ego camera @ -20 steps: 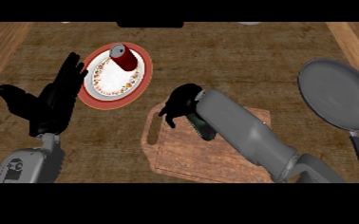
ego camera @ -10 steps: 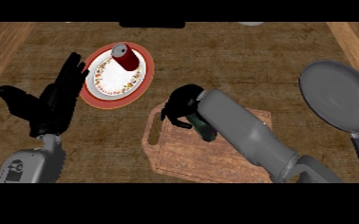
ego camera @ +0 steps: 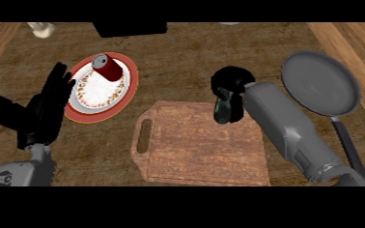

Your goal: Pick the eggplant from the cutting board and place it in the pan

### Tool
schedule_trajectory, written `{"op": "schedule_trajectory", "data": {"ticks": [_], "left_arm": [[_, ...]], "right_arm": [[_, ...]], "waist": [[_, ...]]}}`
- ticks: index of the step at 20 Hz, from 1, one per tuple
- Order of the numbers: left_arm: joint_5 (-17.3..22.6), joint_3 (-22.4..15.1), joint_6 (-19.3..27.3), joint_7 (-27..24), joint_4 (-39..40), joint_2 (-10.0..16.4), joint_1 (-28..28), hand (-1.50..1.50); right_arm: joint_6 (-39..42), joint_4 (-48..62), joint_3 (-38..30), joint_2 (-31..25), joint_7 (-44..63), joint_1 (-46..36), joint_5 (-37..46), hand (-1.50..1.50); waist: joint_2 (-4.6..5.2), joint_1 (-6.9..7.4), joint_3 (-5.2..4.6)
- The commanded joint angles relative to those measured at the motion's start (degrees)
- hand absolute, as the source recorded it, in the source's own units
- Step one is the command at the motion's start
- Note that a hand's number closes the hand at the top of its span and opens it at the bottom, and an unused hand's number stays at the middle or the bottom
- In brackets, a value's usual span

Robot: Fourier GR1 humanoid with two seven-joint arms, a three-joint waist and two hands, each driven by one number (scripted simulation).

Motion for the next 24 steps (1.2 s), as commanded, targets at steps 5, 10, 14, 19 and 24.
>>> {"op": "schedule_trajectory", "data": {"ticks": [5, 10, 14, 19, 24], "left_arm": [[0.3, 1.22, -0.29, 0.52, -0.27, 1.13, 1.95, 0.0], [-0.66, 0.49, 0.4, -0.46, 0.18, 0.09, 2.51, 0.0], [-0.72, 0.08, 0.43, -0.83, -1.39, -0.43, 3.05, 0.0], [-0.19, -0.28, 0.12, 0.51, -2.53, -0.7, 0.92, 0.0], [-0.51, -1.0, -0.12, 4.52, -5.14, 0.17, -0.91, 0.0]], "right_arm": [[-22.06, -7.75, -8.37, -4.23, 27.97, -1.18, 1.19, 1.5], [-24.42, -19.57, -7.51, -6.87, 38.48, -3.33, 5.41, 1.5], [-18.52, -31.04, -7.77, -7.0, 48.82, -2.85, 5.81, 1.5], [-14.5, -48.38, -11.44, -15.88, 54.95, 6.62, 4.78, 1.5], [-13.39, -62.81, -15.43, -21.7, 59.77, 18.01, 5.67, 1.5]], "waist": [[-0.97, -1.03, -0.2], [-0.87, -1.31, -0.23], [-0.45, 0.16, -0.19], [0.69, 1.42, -0.07], [1.49, 3.56, -0.01]]}}
